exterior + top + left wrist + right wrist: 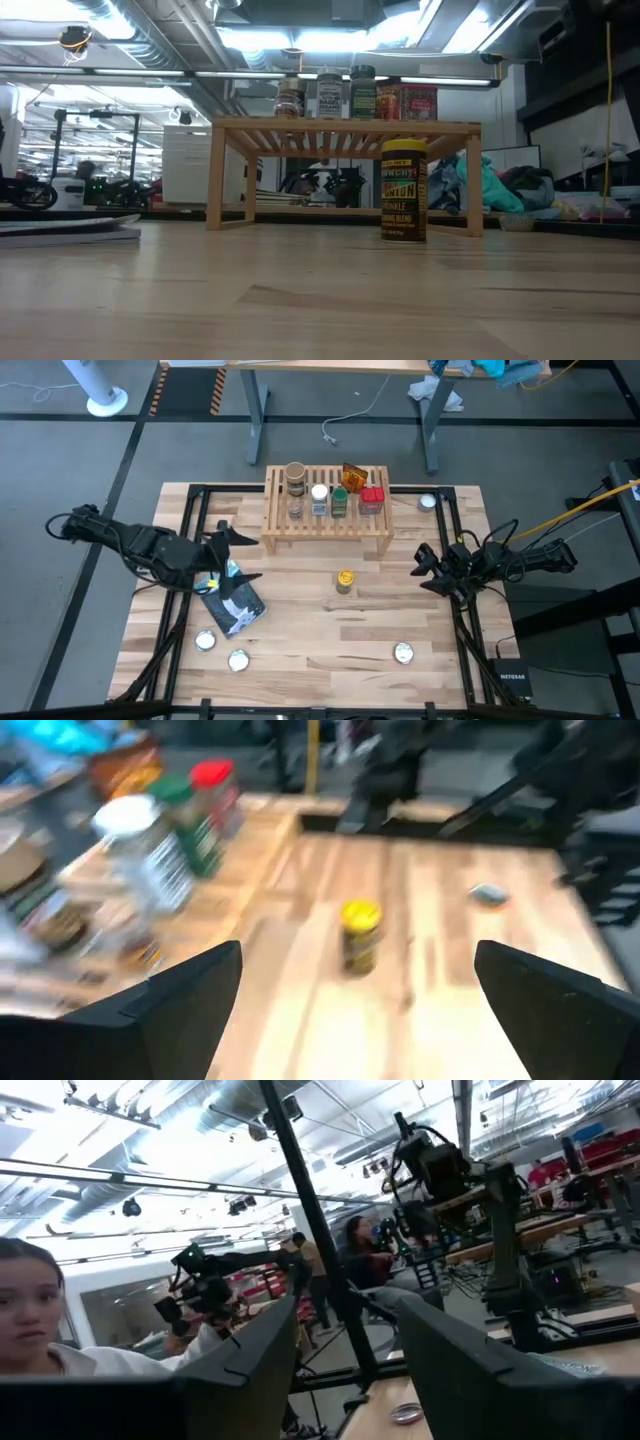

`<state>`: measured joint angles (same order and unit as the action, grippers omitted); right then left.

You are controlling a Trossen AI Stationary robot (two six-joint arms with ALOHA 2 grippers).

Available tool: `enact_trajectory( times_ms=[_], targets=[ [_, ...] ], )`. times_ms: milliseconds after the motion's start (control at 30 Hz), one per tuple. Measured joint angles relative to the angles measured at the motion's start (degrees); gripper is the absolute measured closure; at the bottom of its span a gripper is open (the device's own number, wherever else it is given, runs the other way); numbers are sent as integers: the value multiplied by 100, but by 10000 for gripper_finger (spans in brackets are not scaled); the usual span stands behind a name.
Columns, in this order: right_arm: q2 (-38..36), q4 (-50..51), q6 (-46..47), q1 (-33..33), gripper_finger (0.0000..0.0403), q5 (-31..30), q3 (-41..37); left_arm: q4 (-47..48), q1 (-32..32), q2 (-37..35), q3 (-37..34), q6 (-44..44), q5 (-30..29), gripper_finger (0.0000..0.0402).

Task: Shelf spices
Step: Remove the red seasoning can from the shelf

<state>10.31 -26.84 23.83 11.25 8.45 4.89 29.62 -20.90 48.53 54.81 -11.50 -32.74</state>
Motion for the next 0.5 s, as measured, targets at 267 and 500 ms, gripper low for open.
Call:
enact_trajectory(
  times_ms=[267, 500],
  targets=[
    [44, 897, -794, -2, 221, -1532, 0, 491, 275, 40, 0, 56, -273, 8],
    [43, 981, -734, -2, 221, -2391, 0, 480, 652, 59, 0, 408, -529, 8]
  ],
)
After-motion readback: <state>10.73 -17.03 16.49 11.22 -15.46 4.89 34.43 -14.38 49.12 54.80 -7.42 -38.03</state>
